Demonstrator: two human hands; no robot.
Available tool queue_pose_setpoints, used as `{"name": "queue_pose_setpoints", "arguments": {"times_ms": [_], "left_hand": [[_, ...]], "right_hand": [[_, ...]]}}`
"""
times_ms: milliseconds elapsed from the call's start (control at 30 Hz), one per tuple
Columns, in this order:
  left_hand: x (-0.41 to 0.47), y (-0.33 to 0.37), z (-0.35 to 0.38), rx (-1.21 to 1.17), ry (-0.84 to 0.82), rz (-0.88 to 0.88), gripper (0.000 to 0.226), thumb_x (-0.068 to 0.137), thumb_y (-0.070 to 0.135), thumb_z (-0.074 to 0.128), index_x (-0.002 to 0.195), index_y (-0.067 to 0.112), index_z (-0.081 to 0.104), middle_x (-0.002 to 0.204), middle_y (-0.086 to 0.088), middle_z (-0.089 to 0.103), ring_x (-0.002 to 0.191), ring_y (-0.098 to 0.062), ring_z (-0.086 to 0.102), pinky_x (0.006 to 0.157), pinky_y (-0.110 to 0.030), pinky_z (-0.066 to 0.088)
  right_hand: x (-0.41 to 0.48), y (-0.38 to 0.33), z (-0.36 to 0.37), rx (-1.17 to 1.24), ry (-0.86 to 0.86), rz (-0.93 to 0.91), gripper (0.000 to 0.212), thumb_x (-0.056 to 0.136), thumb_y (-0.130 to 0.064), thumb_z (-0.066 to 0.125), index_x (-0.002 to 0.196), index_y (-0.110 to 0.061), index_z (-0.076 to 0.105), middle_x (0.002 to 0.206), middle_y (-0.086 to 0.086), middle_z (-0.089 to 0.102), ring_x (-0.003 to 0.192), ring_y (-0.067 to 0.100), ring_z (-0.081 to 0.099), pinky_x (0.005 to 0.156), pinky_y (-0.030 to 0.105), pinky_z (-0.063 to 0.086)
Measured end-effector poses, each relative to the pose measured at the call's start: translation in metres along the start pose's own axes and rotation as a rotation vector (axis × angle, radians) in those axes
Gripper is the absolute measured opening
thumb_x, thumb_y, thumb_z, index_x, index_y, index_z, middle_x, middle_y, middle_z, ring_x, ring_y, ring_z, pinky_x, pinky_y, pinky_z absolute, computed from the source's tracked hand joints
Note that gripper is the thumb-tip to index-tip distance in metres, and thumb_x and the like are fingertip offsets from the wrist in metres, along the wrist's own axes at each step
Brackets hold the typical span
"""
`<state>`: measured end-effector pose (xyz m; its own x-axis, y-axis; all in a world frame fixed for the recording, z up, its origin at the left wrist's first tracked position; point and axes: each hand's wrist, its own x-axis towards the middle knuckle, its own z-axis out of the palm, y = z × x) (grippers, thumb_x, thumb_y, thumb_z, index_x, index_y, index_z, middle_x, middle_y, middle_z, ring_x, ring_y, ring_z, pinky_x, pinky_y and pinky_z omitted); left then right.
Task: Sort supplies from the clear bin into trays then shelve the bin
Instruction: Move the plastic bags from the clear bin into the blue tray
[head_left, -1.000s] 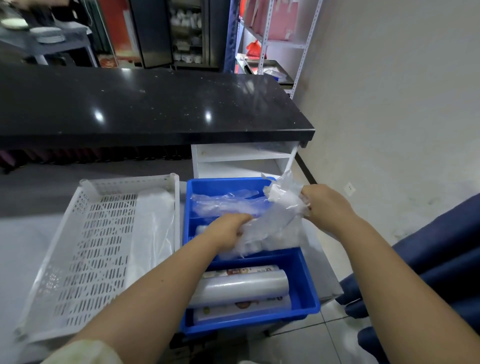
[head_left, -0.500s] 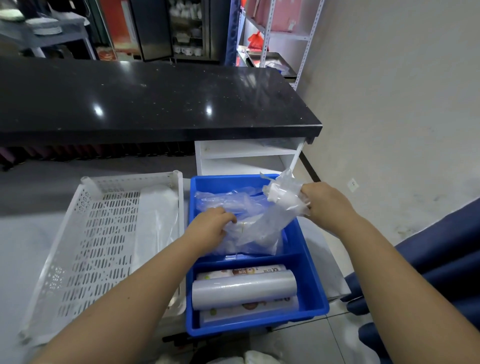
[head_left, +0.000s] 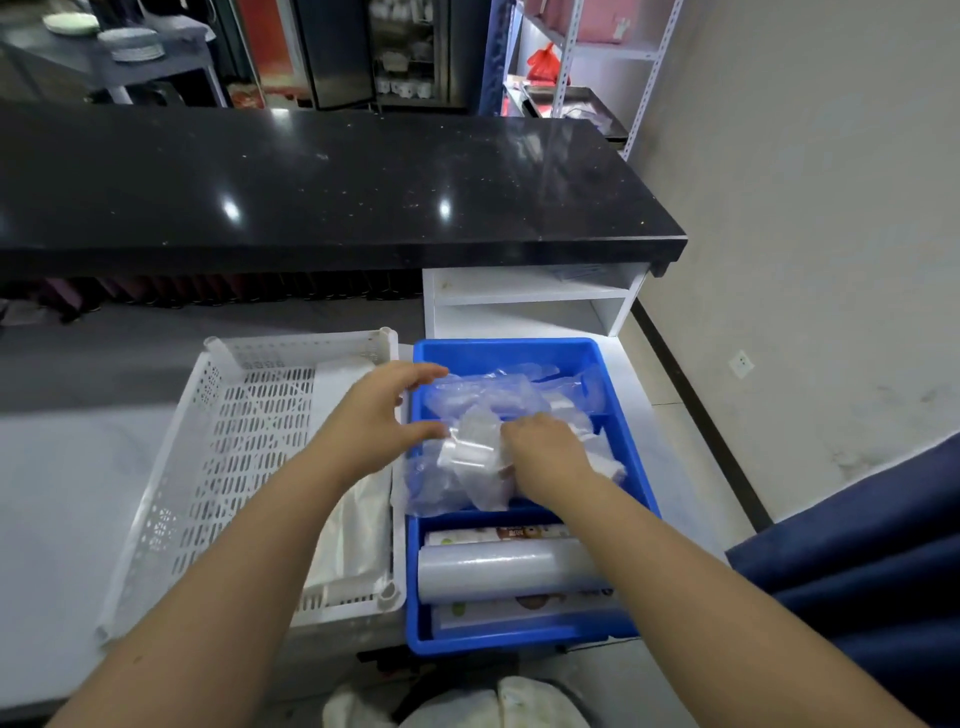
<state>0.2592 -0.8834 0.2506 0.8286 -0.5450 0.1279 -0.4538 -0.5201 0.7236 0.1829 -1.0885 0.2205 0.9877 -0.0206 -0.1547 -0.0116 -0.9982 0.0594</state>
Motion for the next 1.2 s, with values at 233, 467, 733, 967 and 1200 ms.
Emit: {"name": "queue_pose_setpoints", "arguments": {"times_ms": [233,467,733,967,1200], "left_hand": [[-0.012,0.007,0.054,0.306,-0.325,0.151,0.075,0.062,0.045,0.082,0.13,0.036,0.054,0.131,0.011,0.055,0.121,-0.013,0.043,0.104,-0.033,0.037],[0.002,0.007,0.082,0.446,-0.314,0.118,0.027,0.077,0.037,0.072,0.102,0.029,0.07,0.098,0.006,0.066,0.094,-0.017,0.057,0.076,-0.031,0.047],[-0.001,0.022,0.089,0.608,-0.366,0.037,0.013,0.081,0.03,0.067,0.094,0.029,0.07,0.091,0.003,0.066,0.089,-0.021,0.06,0.079,-0.037,0.052],[-0.036,0.048,0.04,0.642,-0.045,-0.058,0.056,0.075,0.049,0.072,0.127,0.033,0.056,0.121,0.004,0.06,0.112,-0.023,0.05,0.087,-0.039,0.04],[-0.133,0.035,-0.008,0.697,0.205,-0.416,0.045,0.082,0.046,0.065,0.124,0.032,0.058,0.123,0.005,0.06,0.115,-0.024,0.049,0.093,-0.039,0.034]], "right_hand": [[-0.011,0.017,0.01,0.308,-0.204,-0.089,0.031,0.08,-0.027,0.069,0.11,-0.026,0.06,0.109,0.0,0.064,0.1,0.023,0.059,0.085,0.038,0.05],[-0.041,0.063,-0.005,0.36,-0.103,0.101,0.031,0.079,-0.036,0.07,0.108,-0.041,0.061,0.103,-0.013,0.056,0.094,0.013,0.049,0.087,0.032,0.041],[-0.038,0.062,0.003,0.464,-0.336,0.1,0.021,0.086,-0.03,0.064,0.107,-0.034,0.066,0.11,-0.005,0.064,0.093,0.014,0.059,0.085,0.031,0.049],[-0.035,0.046,-0.047,0.395,0.129,-0.201,0.031,0.081,-0.029,0.073,0.111,-0.031,0.065,0.117,-0.008,0.064,0.111,0.02,0.049,0.091,0.034,0.041],[-0.029,-0.064,-0.068,0.363,0.195,-0.609,0.03,0.085,-0.021,0.066,0.115,-0.023,0.065,0.117,-0.001,0.064,0.11,0.025,0.05,0.092,0.039,0.042]]}}
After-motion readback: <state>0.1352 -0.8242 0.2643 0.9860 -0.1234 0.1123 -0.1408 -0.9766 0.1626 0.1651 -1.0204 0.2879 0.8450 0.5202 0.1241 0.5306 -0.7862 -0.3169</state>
